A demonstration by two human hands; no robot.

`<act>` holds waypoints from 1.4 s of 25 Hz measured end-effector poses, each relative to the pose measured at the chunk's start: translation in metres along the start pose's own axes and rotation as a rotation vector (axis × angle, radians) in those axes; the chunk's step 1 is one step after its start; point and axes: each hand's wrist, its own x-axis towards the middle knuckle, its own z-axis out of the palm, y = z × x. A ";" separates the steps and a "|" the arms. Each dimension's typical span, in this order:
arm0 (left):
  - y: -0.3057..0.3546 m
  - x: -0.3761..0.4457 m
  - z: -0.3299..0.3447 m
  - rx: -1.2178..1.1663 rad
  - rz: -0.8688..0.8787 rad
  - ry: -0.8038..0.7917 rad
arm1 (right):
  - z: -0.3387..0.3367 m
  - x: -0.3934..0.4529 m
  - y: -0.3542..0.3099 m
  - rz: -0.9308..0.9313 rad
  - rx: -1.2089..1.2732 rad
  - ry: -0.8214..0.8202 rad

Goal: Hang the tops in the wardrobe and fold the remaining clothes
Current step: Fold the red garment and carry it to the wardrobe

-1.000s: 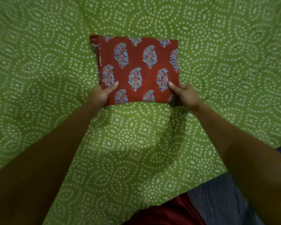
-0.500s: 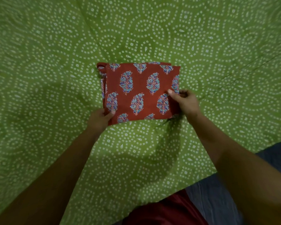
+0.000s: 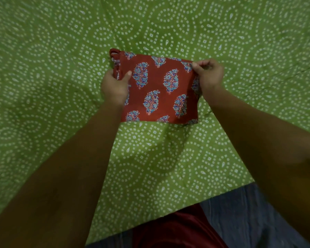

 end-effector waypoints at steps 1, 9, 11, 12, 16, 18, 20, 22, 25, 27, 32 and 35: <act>-0.004 -0.004 0.001 -0.020 0.051 0.025 | 0.004 0.002 -0.004 -0.013 -0.020 0.030; -0.034 -0.006 0.002 0.032 0.147 0.149 | 0.005 0.009 0.001 -0.087 -0.707 -0.119; -0.033 -0.005 0.003 0.065 0.175 0.128 | -0.001 0.008 0.000 -0.210 -0.606 -0.069; -0.031 -0.006 0.002 0.072 0.208 0.125 | -0.002 0.008 -0.005 -0.276 -0.564 -0.040; -0.025 -0.014 -0.006 0.260 0.192 0.211 | 0.006 0.016 -0.008 -0.273 -0.502 0.012; -0.023 -0.019 -0.008 0.602 0.234 0.326 | 0.002 0.002 0.003 -0.107 -0.379 0.048; -0.022 -0.029 -0.005 0.915 0.606 0.234 | -0.011 -0.020 0.019 0.114 -0.196 0.014; -0.030 -0.036 0.004 1.102 0.970 -0.028 | -0.022 -0.036 0.030 0.352 0.011 -0.185; -0.052 -0.029 0.010 1.229 0.874 -0.259 | -0.024 -0.038 0.024 0.529 0.072 -0.509; -0.056 -0.020 0.010 1.240 0.747 -0.356 | -0.017 -0.030 0.012 0.532 0.051 -0.625; -0.016 -0.033 -0.021 1.093 0.678 -0.460 | 0.006 -0.052 -0.065 0.480 -0.002 -0.554; 0.017 -0.075 -0.065 0.828 0.433 -0.264 | 0.026 -0.098 -0.135 0.383 -0.046 -0.580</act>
